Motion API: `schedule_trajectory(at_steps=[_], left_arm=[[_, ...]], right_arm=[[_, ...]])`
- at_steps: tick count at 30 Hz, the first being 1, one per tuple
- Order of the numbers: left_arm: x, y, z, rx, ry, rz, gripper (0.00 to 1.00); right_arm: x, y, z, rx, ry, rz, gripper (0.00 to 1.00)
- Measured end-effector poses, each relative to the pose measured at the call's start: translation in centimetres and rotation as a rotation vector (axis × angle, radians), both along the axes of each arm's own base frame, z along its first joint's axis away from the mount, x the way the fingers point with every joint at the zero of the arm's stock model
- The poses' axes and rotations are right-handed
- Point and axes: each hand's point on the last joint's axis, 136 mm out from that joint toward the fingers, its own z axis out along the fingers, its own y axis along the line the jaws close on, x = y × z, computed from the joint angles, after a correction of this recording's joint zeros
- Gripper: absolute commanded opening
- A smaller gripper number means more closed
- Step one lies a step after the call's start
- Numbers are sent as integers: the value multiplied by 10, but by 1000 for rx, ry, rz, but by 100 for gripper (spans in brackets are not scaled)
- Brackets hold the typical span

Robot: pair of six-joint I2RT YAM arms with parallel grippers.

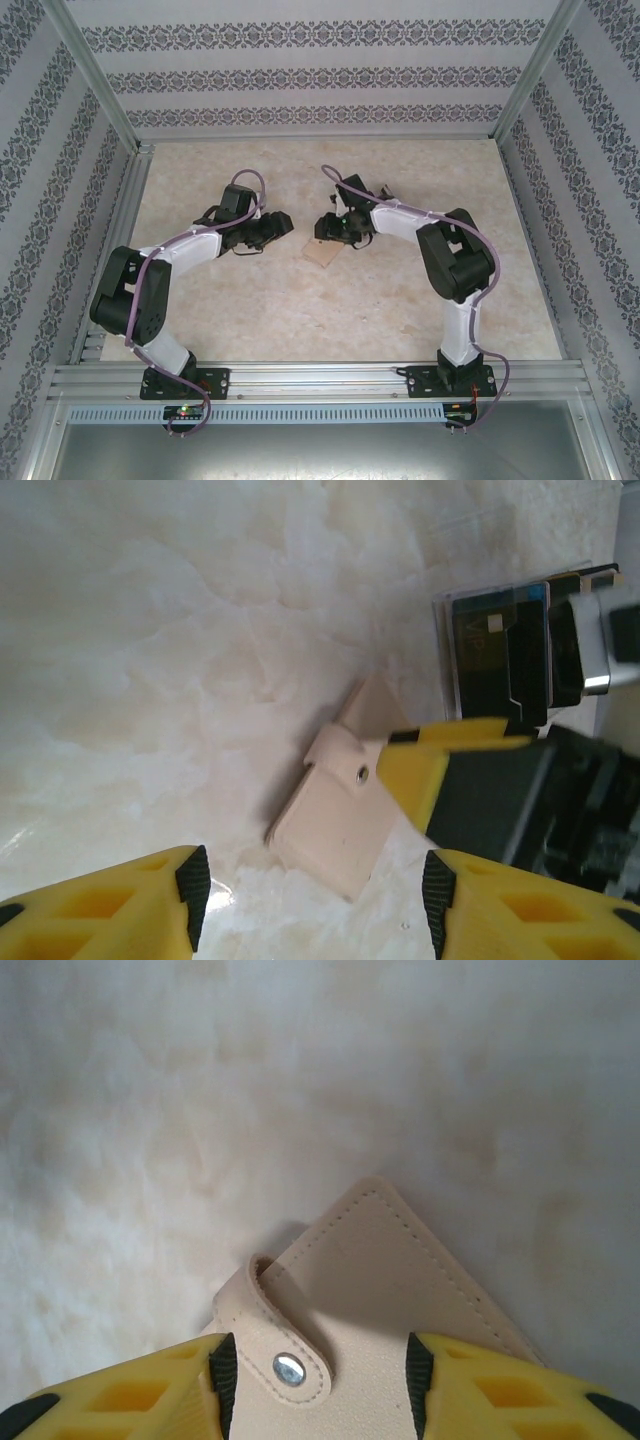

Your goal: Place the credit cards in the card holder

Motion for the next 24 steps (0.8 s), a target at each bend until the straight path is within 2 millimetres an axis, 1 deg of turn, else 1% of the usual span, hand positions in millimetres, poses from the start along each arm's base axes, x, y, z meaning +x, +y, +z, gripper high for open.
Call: schedule_trajectory(at_steps=[2,4,6,8,11,12,14,15,17,19,21,24], left_arm=[[-2,-2,-1,-13,2,-13,59],[-6,-4,-3,-25,7,-27,58],[-12,-6,-7,-29,16,-44,56],[-18,-9,-11,-29,23,-68,55],[-31,-22,-9,-28,12,-125,52],[-36,-30,-5,-31,0,-155,52],[-49,-47,0,-38,-16,-218,52],[-55,-55,1,-42,-16,-248,49],[-68,-72,0,-48,-9,-303,48],[-78,-86,-6,-57,11,-341,48],[-83,-95,-14,-64,35,-356,47],[-85,-102,-30,-71,86,-344,47]], right_arm=[[-11,-2,4,8,11,1,52],[-13,-4,13,8,1,1,52],[-8,-7,22,8,-24,-1,50],[2,-14,29,-2,-52,-11,47],[16,-28,31,-15,-71,-27,39],[20,-31,29,-18,-69,-27,37],[25,-37,20,-30,-57,-32,36],[25,-38,14,-38,-44,-31,35],[21,-39,1,-52,-15,-18,35],[17,-40,-8,-61,12,-10,35],[12,-40,-12,-58,28,-3,35],[5,-40,-18,-51,44,3,35]])
